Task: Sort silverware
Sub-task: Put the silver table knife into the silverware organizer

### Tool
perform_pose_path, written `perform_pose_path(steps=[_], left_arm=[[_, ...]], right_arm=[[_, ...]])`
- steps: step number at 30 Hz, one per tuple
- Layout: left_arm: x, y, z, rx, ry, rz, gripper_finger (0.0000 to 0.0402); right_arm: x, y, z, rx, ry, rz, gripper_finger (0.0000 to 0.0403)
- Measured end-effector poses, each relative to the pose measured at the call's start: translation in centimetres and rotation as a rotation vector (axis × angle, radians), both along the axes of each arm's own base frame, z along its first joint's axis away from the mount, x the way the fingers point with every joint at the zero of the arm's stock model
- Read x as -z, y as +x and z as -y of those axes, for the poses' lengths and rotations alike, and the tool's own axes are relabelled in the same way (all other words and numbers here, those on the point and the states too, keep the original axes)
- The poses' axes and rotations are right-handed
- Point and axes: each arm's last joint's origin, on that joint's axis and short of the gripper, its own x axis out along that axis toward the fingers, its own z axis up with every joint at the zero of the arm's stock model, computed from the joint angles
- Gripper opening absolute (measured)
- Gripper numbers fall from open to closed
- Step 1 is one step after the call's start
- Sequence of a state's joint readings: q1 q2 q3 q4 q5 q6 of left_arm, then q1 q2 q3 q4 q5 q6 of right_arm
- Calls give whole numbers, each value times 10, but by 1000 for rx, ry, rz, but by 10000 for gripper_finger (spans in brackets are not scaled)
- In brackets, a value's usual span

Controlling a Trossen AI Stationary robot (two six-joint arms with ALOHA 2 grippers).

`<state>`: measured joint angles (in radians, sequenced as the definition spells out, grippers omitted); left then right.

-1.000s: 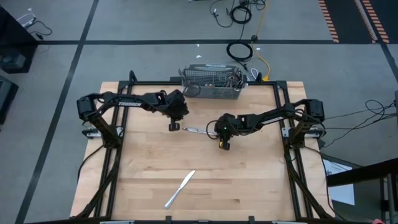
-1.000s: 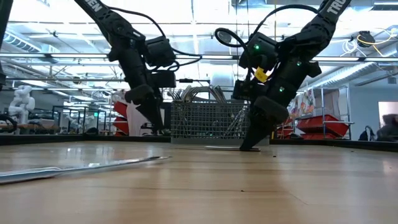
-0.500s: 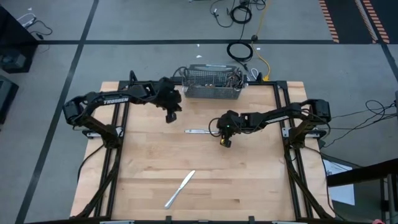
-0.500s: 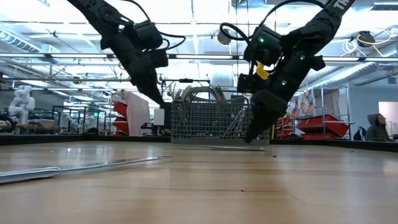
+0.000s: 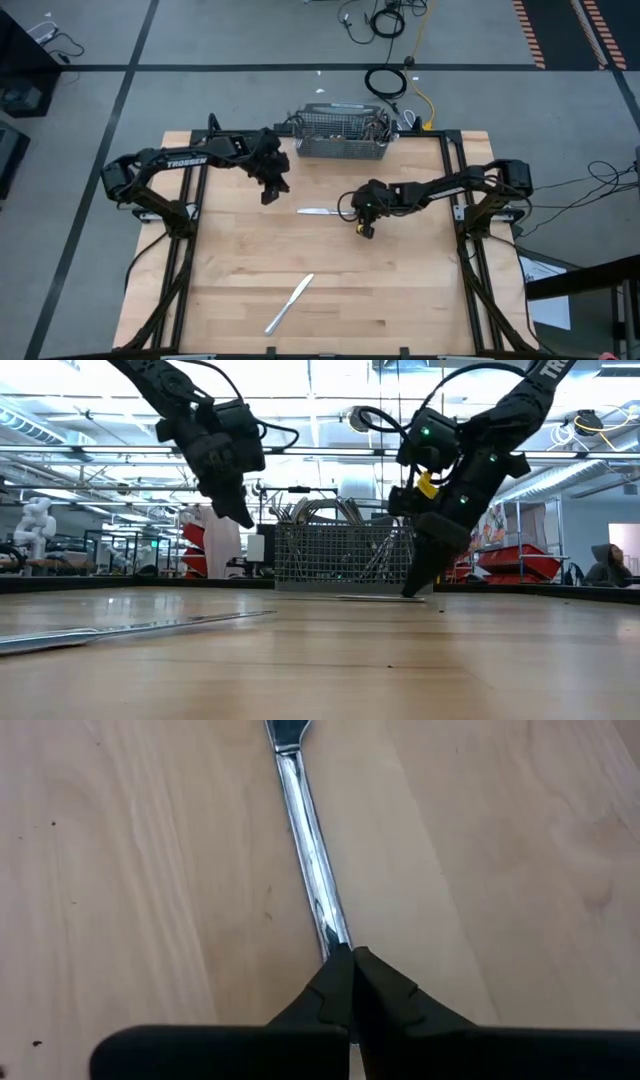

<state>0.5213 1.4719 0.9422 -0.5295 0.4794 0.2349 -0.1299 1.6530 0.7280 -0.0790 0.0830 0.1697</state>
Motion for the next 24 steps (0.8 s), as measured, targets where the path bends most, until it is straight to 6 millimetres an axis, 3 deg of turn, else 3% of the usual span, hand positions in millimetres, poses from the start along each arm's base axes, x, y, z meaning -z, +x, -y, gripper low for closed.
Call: perform_pose_path(steps=[7,13,17,20,24], left_arm=[[10,-2,8,-70,-91,-22,31],[46,-12,19,-259,-248,-49,31],[69,-20,26,-382,-380,27,33],[80,-25,30,-476,-481,72,50],[87,-31,32,-596,-597,63,103]], right_arm=[[5,-5,-3,-1,0,-10,0],[10,-10,-3,-9,-6,-2,0],[11,-10,-3,-12,-9,23,0],[11,-9,-3,-18,-11,31,0],[11,-9,-3,-22,-13,37,0]])
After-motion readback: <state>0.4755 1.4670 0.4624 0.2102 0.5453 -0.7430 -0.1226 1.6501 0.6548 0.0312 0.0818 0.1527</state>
